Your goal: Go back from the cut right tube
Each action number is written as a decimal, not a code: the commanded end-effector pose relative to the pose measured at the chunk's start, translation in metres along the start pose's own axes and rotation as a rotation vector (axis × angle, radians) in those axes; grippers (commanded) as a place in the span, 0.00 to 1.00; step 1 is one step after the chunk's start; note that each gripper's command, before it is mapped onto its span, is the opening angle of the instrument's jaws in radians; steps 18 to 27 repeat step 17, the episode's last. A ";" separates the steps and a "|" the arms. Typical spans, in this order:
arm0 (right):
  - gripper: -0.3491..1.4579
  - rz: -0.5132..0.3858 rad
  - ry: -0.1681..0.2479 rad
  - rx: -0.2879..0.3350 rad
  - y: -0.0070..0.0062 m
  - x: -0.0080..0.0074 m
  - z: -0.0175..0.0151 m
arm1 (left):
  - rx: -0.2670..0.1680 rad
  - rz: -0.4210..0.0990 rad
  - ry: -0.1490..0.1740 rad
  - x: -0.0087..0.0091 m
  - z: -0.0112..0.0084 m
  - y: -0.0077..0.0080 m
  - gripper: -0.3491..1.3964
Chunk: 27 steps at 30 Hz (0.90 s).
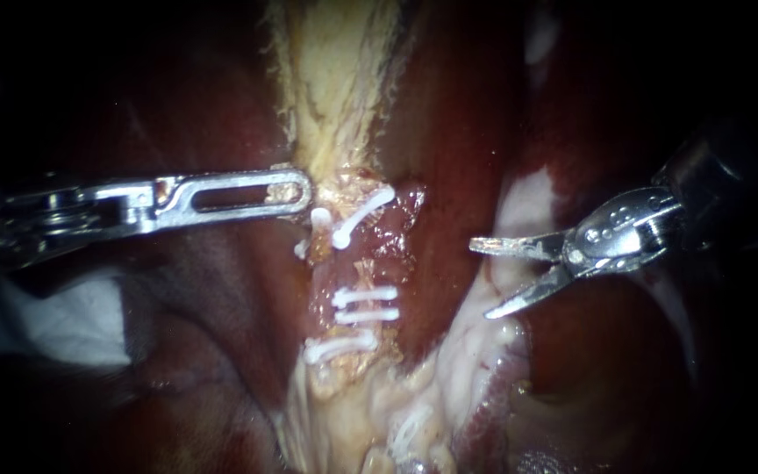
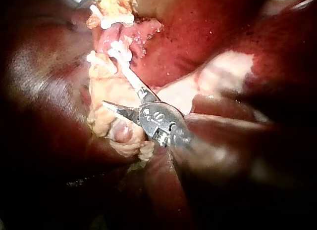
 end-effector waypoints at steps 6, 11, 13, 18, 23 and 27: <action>0.98 -0.006 0.003 -0.001 0.0000 0.0000 0.0000 | 0.000 0.001 0.001 -0.0002 0.0003 0.0003 0.00; 0.98 0.000 0.007 -0.001 0.0000 -0.0001 -0.0002 | 0.001 0.001 0.002 -0.0002 0.0002 0.0004 0.00; 0.98 0.000 0.007 -0.001 0.0000 -0.0001 -0.0002 | 0.001 0.001 0.002 -0.0002 0.0002 0.0004 0.00; 0.98 0.000 0.007 -0.001 0.0000 -0.0001 -0.0002 | 0.001 0.001 0.002 -0.0002 0.0002 0.0004 0.00; 0.98 0.000 0.007 -0.001 0.0000 -0.0001 -0.0002 | 0.001 0.001 0.002 -0.0002 0.0002 0.0004 0.00; 0.98 0.000 0.007 -0.001 0.0000 -0.0001 -0.0002 | 0.001 0.001 0.002 -0.0002 0.0002 0.0004 0.00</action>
